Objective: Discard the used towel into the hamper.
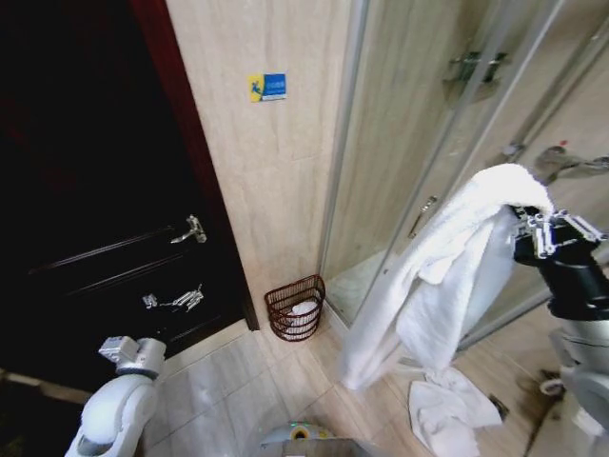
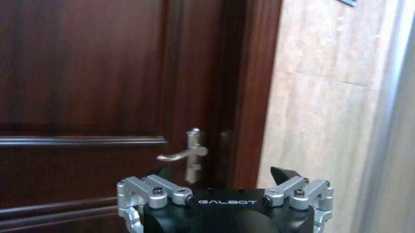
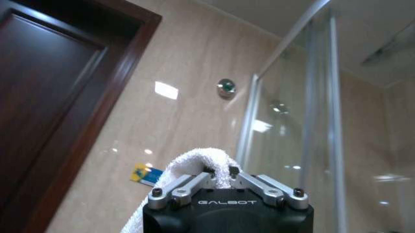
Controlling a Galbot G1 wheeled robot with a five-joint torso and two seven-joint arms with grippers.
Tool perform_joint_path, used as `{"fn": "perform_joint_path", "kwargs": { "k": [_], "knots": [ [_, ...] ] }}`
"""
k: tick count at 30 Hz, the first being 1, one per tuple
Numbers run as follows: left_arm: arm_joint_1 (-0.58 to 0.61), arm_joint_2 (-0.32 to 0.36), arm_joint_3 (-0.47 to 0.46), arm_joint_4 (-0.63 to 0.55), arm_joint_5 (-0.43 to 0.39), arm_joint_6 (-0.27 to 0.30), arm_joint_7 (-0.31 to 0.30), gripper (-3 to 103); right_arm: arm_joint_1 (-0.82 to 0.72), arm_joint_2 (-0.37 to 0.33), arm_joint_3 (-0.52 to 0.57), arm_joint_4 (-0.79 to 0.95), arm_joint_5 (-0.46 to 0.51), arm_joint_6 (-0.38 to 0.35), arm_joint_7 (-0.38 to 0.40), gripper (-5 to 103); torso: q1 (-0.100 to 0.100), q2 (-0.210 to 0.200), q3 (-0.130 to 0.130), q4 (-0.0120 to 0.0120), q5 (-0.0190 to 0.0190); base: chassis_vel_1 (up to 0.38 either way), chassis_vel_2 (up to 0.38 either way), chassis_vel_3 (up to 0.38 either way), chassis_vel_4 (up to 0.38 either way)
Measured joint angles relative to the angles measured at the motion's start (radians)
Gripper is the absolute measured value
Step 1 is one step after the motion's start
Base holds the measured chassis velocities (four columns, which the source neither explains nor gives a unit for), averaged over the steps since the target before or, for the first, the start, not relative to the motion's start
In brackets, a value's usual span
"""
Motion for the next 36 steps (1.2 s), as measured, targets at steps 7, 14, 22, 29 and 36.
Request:
{"fn": "perform_joint_path", "kwargs": {
  "k": [7,14,22,29,36],
  "knots": [
    [0.0,0.0,0.0,0.0,0.0,0.0,0.0,100,-0.002,-0.017,0.024,-0.001,0.026,-0.002,0.002,4,0.0,0.0,0.0,0.0001,-0.0003,0.118,0.122,0.111,0.12],
    [0.0,0.0,0.0,0.0,0.0,0.0,0.0,100,-0.004,-0.031,0.053,-0.012,0.047,-0.006,0.004,4,0.0,0.0,0.0,0.0003,-0.0005,0.128,0.128,0.119,0.122],
    [0.0,0.0,0.0,0.0,0.0,0.0,0.0,100,0.013,-0.042,0.06,-0.043,0.047,-0.01,0.007,4,0.0,0.0,0.0,0.0006,-0.0002,0.116,0.125,0.117,0.132],
    [0.0,0.0,0.0,0.0,0.0,0.0,0.0,100,0.055,-0.083,0.059,-0.072,0.057,-0.037,0.015,4,0.0,0.0,0.0,-0.0004,-0.0002,0.034,0.045,0.034,0.03],
    [0.0,0.0,0.0,0.0,0.0,0.0,0.0,100,0.168,-0.204,0.013,-0.181,0.126,-0.074,0.016,4,0.0,0.0,0.0,0.0001,-0.0003,0.0,0.0,0.0,0.0]
  ]
}}
